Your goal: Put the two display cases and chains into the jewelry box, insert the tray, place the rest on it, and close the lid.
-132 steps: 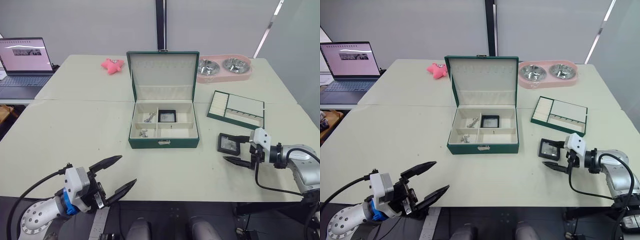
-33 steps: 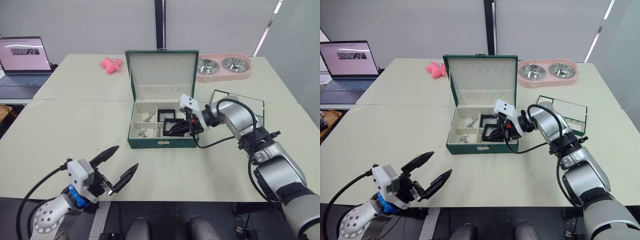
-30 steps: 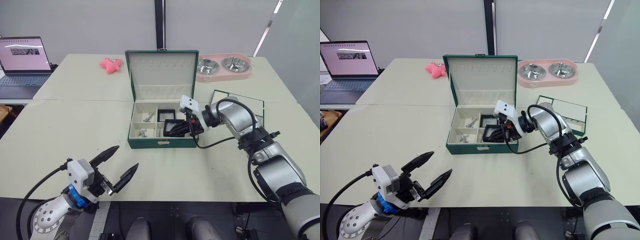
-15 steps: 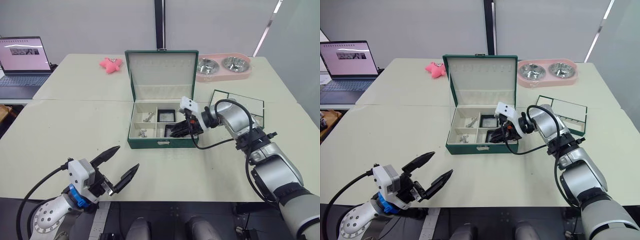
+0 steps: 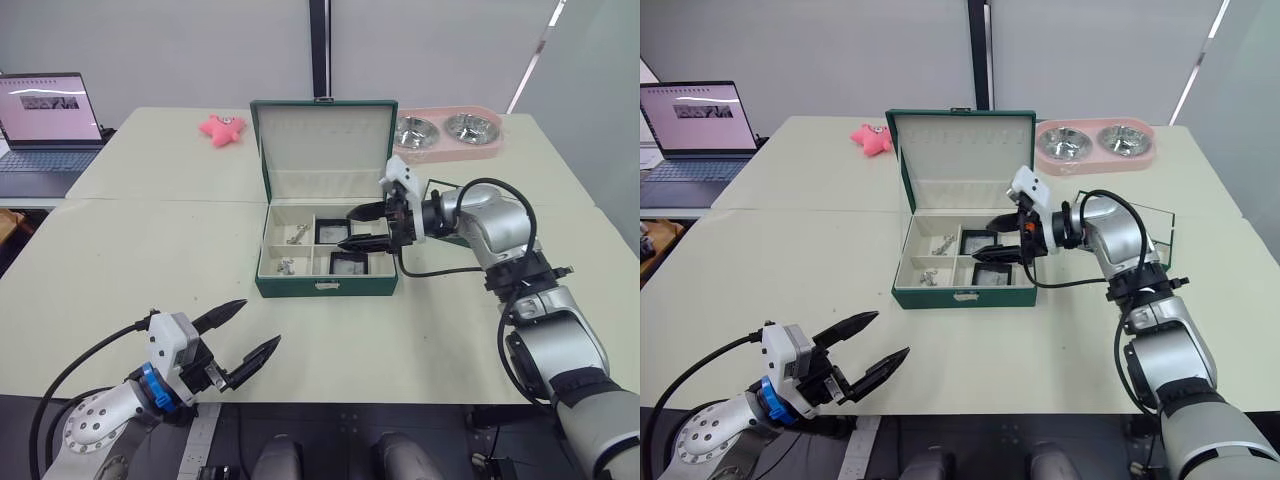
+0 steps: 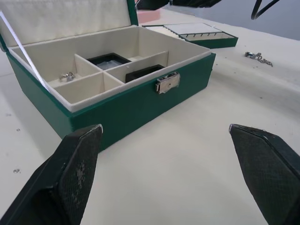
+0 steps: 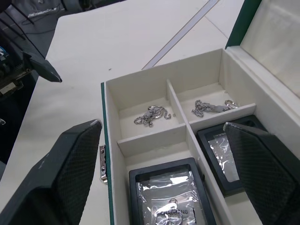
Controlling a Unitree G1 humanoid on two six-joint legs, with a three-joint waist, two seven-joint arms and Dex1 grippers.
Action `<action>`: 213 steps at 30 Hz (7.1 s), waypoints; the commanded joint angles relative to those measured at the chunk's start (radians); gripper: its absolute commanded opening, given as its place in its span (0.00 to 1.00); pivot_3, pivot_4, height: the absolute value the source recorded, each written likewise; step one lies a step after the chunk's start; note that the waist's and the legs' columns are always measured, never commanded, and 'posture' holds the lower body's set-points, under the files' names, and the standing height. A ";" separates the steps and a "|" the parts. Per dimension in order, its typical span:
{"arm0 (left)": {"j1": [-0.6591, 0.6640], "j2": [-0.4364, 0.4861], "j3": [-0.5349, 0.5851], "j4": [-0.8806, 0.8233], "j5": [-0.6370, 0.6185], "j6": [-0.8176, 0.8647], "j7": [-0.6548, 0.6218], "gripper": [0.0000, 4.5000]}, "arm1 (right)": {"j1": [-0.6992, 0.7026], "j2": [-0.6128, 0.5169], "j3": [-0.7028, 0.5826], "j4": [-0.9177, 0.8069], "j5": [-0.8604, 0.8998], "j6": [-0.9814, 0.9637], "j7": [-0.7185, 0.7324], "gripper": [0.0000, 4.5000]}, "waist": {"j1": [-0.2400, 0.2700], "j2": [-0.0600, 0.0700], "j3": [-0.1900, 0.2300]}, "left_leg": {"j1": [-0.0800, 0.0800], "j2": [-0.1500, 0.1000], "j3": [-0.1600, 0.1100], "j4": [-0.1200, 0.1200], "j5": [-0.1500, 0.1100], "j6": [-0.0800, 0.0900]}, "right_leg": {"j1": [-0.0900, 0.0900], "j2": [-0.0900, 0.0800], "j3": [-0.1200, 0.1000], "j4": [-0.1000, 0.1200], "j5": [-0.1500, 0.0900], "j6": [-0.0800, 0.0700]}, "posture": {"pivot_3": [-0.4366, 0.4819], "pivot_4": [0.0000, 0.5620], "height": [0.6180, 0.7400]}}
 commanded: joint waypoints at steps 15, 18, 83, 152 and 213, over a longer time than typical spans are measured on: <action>-0.177 0.095 0.238 0.266 -0.054 0.089 0.032 1.00 | 0.553 -0.264 -0.486 -0.278 0.214 -0.049 -0.183 0.99 | -0.002 0.001 0.001 | 0.000 0.000 0.001 0.000 0.000 0.000 | 0.001 0.001 0.001 0.000 0.000 0.000 | 0.48 0.27 1.00; -0.221 0.093 0.266 0.314 -0.039 0.088 0.062 1.00 | 0.653 -0.274 -0.538 -0.291 0.214 -0.080 -0.221 0.99 | -0.002 0.001 0.001 | 0.000 -0.001 0.002 0.000 0.000 0.000 | 0.001 0.000 0.002 -0.001 0.000 0.000 | 0.48 0.27 1.00; -0.207 0.080 0.153 0.217 -0.029 0.038 -0.066 1.00 | 0.660 -0.356 -0.517 -0.009 0.184 -0.374 -0.247 0.99 | -0.005 0.001 0.001 | 0.003 0.000 0.003 0.000 0.000 0.000 | 0.003 0.001 0.002 0.000 0.000 0.000 | 0.48 0.27 1.00; -0.092 -0.008 -0.091 0.046 0.010 -0.128 -0.232 1.00 | -0.057 -0.255 -0.159 0.922 -0.325 -0.785 -0.220 0.01 | -0.013 0.002 0.001 | 0.003 0.000 0.003 0.001 0.000 0.000 | 0.003 0.000 0.003 0.000 0.000 0.000 | 0.48 0.27 1.00; 0.172 -0.179 0.007 -0.108 0.039 -0.204 0.088 1.00 | 0.195 -0.263 0.119 -0.543 0.042 0.008 -0.014 0.01 | -0.005 0.004 0.003 | 0.001 0.000 0.002 0.001 0.000 0.000 | 0.002 0.000 0.003 -0.001 0.000 0.000 | 0.48 0.27 1.00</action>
